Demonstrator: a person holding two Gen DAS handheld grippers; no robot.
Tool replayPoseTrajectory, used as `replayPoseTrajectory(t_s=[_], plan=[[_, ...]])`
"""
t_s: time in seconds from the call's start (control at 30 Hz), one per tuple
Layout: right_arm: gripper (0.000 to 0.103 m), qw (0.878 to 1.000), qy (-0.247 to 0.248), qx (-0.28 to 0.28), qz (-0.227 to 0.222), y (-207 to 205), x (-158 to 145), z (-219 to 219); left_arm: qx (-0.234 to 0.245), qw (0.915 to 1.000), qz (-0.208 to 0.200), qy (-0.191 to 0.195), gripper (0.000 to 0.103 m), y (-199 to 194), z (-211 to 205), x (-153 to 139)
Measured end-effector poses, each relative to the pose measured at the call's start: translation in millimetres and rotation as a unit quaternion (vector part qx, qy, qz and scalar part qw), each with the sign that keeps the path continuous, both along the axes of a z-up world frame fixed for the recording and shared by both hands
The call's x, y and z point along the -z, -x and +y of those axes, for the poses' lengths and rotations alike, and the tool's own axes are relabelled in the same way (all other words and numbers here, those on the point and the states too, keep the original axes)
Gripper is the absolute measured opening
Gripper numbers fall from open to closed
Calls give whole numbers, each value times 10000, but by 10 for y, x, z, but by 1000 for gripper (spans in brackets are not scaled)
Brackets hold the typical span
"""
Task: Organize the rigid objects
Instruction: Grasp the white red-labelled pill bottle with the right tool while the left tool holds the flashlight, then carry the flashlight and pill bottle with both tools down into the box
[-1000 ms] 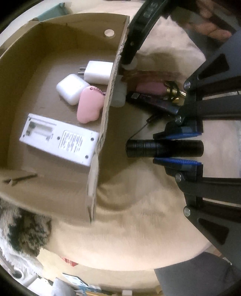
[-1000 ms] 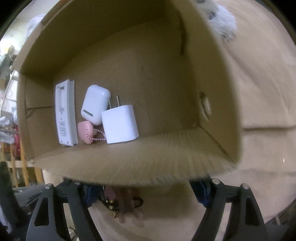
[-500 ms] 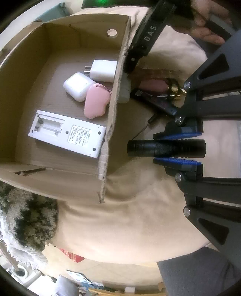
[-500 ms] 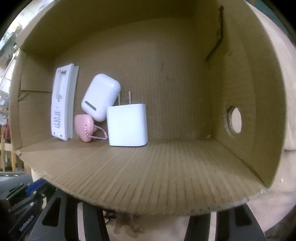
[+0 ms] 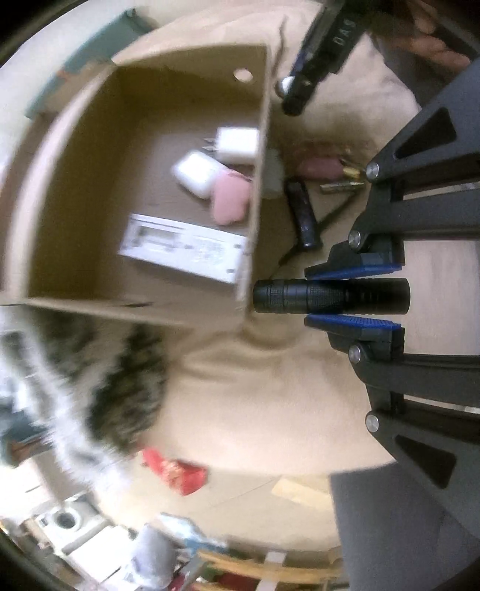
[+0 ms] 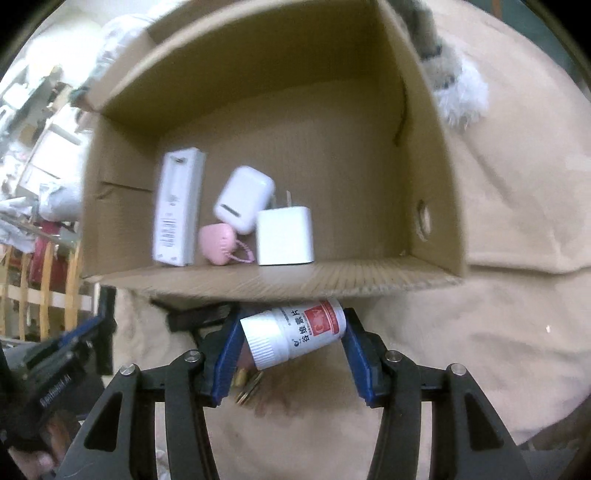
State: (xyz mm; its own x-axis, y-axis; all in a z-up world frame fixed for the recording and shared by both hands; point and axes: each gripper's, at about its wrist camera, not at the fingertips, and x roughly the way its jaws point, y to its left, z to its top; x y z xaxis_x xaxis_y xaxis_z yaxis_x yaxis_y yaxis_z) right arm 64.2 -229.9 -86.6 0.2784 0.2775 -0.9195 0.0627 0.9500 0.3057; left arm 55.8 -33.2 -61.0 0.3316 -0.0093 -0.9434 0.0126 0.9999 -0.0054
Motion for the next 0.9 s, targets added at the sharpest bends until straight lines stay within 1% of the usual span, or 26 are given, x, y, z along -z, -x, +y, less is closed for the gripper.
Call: replayPoseTrajectory(t_s=[0.1,0.2,0.23,0.3,0.37,0.47,0.5,0.6,0.7,0.8,0.9], plan=[[55,9997,-97,-101,-175,139,-156,18,66,9994,-328,63,16,184,-15,-255],[55,9990,-210,-135,-383,269,-312,-14,16,9976,-695,23,16,337,-12,-528],[55,9985,-243,-152,-461,229,-328,-30,-12,9966,-826,-2,16,356,20,-634],[55,9971,-269,-190,-681,363,-494,-42,-93,9940,-1088,-36,16,385,74,-826],[55,9952,-254,-223,-916,420,-619,-34,-114,9918,-1270,-54,16,343,148,-920],[55,9918,-354,-185,-1217,469,-783,-74,-63,9878,-1549,-148,16,339,157,-1086],[55,9910,-400,-176,-1267,428,-781,-47,-88,9865,-1630,-153,16,341,178,-1134],[55,9881,-499,-147,-1445,426,-911,-91,-236,9840,-1765,59,16,273,277,-1291],[55,9866,-487,-167,-1550,374,-1002,-127,-241,9811,-1916,149,16,176,288,-1440],[55,9867,-486,-129,-1543,284,-1003,-168,-211,9781,-2068,147,16,56,247,-1542],[55,9866,-469,-86,-1559,180,-1015,-214,-174,9771,-2108,244,16,-115,201,-1594]])
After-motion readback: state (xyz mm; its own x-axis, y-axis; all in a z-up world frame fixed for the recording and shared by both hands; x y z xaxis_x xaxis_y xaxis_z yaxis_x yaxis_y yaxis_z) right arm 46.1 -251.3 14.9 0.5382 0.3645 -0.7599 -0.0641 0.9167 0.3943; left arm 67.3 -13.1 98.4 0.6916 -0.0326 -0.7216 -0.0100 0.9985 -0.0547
